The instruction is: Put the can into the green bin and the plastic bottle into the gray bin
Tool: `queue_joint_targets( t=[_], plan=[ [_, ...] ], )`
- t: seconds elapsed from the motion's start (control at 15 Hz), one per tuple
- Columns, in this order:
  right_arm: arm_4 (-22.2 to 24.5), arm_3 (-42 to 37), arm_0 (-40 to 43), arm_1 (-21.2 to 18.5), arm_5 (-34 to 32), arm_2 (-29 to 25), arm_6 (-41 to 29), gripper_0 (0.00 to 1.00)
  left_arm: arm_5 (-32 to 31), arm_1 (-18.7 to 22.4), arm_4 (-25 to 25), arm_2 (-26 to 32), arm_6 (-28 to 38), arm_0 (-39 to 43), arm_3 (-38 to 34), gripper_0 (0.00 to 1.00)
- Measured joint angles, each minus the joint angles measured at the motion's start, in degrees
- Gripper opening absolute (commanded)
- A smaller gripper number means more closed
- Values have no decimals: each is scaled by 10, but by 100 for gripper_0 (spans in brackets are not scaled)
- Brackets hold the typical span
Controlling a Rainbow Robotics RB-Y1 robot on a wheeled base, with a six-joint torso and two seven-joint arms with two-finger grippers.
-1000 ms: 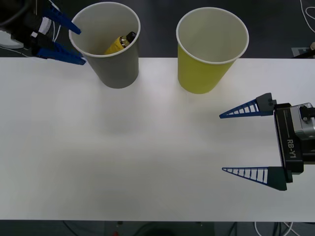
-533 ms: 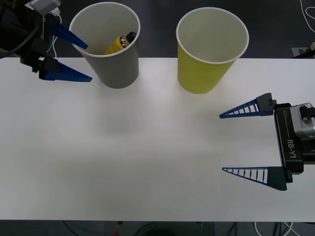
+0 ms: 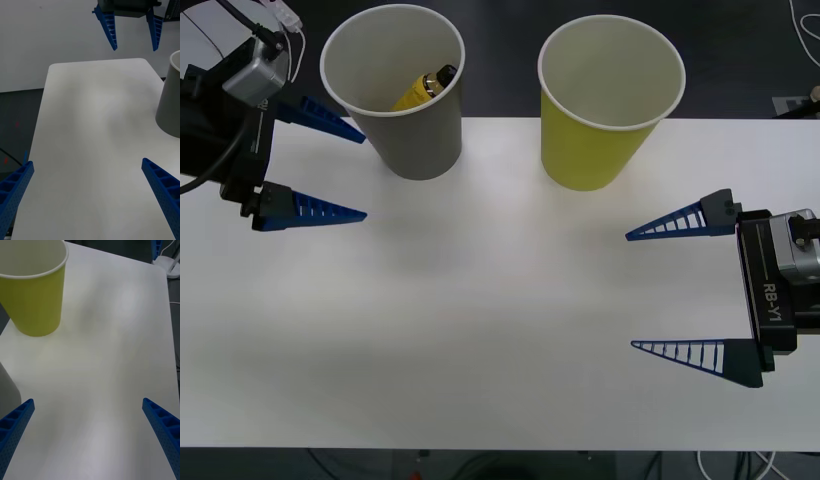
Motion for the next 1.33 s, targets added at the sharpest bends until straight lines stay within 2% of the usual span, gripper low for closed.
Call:
queue_joint_targets(
  t=[0.27,0.6,1.0,1.33],
  plan=[
    [0,0,0,0,0,0,0,100,-63,-25,9,94,-67,88,-7,100],
    [0,0,0,0,0,0,0,100,-71,-26,14,166,-142,190,-36,100],
    [0,0,0,0,0,0,0,100,-71,-37,-2,267,-155,314,-114,100],
    [0,0,0,0,0,0,0,100,-71,-49,-10,294,-155,348,-138,100]
  ],
)
